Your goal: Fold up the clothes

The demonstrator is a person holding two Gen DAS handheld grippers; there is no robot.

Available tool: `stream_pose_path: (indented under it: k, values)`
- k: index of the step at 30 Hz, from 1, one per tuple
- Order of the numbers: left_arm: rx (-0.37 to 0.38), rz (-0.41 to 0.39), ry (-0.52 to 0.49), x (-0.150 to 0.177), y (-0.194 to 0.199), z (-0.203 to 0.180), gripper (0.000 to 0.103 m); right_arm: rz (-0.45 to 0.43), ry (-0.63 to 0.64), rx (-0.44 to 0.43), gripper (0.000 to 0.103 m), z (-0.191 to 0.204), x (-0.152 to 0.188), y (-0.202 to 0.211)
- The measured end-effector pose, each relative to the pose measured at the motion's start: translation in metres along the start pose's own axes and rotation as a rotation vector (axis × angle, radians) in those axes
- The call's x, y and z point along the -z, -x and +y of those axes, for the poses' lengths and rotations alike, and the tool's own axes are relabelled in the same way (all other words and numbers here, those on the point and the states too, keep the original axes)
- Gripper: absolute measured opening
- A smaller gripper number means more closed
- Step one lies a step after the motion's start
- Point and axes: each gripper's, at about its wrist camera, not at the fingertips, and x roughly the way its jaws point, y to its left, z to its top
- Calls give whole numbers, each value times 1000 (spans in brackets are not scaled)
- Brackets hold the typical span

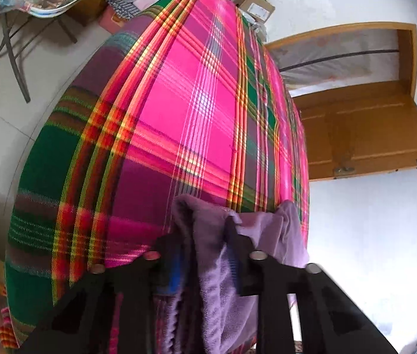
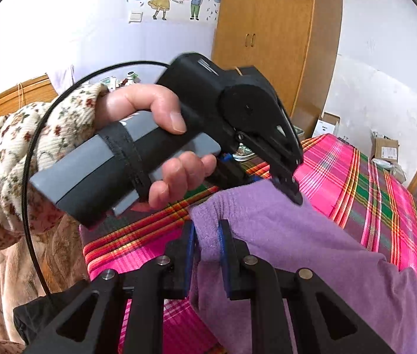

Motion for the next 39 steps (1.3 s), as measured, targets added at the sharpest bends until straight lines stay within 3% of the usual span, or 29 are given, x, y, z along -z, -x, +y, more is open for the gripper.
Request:
stream_pose_path:
  k: [3,7,10,17,21,28,32,35,39]
  values:
    - [9,-69,-25,-1,14,-1,14,-1,36,28,16,6,-5,-6]
    - [-1,-57,37,-11,14,21,14,20,166,95,16,27,-13,-24]
    - [4,-55,35,-9,13,26,14,66,121,52,16,21,-11,-35]
    - [14,-58,15,-7,12,27,14,77,106,16,16,19,-14,-43]
    - [57,-50,27,-9,11,33,14,104,69,-8,16,17,-17,-51]
    - [34,-57,4,-7,11,27,14,126,61,-6,17,13,-15,-62]
    - [38,-60,5,-7,11,27,14,130,70,-9,25,10,-15,-61]
    - [40,-62,6,-7,11,26,15,109,35,-42,26,-2,-19,-49]
    - [46,-60,7,-9,10,27,15,12,-28,-95,27,-33,-28,-16]
